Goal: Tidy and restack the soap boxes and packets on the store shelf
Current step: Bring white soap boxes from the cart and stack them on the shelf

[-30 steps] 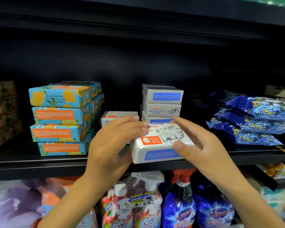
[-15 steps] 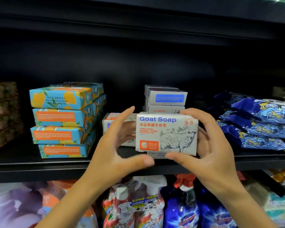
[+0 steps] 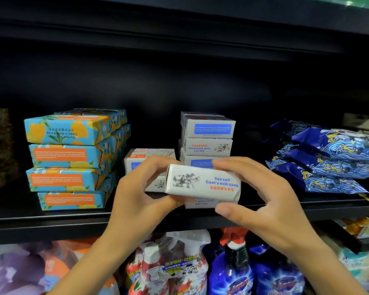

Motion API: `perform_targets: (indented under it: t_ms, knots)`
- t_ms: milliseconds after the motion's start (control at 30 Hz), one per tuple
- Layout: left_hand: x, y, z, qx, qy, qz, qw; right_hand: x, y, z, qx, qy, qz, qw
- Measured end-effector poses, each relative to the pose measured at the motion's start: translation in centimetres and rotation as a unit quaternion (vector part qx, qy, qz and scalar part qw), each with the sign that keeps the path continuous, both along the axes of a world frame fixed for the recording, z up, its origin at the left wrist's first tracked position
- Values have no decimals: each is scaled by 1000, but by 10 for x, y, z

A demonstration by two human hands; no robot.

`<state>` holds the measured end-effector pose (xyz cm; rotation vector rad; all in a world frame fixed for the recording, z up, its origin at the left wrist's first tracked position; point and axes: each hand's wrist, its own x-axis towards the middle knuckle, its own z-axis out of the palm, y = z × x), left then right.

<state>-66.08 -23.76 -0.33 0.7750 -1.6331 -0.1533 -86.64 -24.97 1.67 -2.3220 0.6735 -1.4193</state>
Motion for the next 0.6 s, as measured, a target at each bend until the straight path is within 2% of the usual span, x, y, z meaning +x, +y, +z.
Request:
perform_targets:
  t_ms: [67, 200, 300, 333, 433, 500, 600]
  knots:
    - [0, -3, -2, -34, -15, 7, 999, -1, 0, 1, 14, 34, -22, 999]
    - [-3, -6, 0, -85, -43, -7, 995, -9, -2, 2, 112, 73, -14, 991]
    - [-8, -16, 10, -22, -124, 6, 992, -15, -3, 3, 145, 80, -9, 986]
    - [-10, -18, 13, 2, -142, 13, 990, -16, -3, 4, 144, 75, -11, 987]
    - [-15, -12, 0, -99, -127, 30, 986, -19, 1, 4, 94, 36, -60, 993]
    - [-12, -8, -8, -83, -121, 63, 987, -25, 2, 0, 28, 13, -136, 990]
    - [-5, -11, -14, -32, -112, 115, 987, -44, -6, -9, 9, -21, -254, 967]
